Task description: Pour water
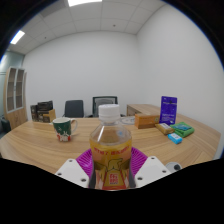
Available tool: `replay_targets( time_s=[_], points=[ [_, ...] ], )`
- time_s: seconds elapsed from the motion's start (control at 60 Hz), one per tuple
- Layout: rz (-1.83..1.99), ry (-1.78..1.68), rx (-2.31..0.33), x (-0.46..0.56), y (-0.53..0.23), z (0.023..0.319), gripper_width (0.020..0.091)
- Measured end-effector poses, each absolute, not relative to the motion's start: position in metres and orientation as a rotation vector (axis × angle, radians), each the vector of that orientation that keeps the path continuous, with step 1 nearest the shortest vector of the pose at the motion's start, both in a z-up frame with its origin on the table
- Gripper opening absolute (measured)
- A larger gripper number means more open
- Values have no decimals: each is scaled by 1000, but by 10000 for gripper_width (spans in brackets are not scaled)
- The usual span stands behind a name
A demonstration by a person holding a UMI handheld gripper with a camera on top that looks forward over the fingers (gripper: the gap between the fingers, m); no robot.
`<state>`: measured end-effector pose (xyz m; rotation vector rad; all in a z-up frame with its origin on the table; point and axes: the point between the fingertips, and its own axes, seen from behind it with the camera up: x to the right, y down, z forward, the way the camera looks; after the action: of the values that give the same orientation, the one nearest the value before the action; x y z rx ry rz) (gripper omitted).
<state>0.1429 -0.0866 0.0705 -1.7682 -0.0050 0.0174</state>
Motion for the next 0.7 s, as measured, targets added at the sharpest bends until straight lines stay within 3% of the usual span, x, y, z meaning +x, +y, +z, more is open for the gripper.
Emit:
replay_targets(
  time_s=[0.15, 0.383, 0.45, 0.7],
  points=[
    [-163, -133, -1768, 147, -62, 93, 458],
    [-809, -617, -1545, 126, 27, 201, 458],
    [-988, -799, -1448, 105, 54, 221, 457],
    [-1512, -1414, -1052, 28, 111, 194, 455]
  ],
)
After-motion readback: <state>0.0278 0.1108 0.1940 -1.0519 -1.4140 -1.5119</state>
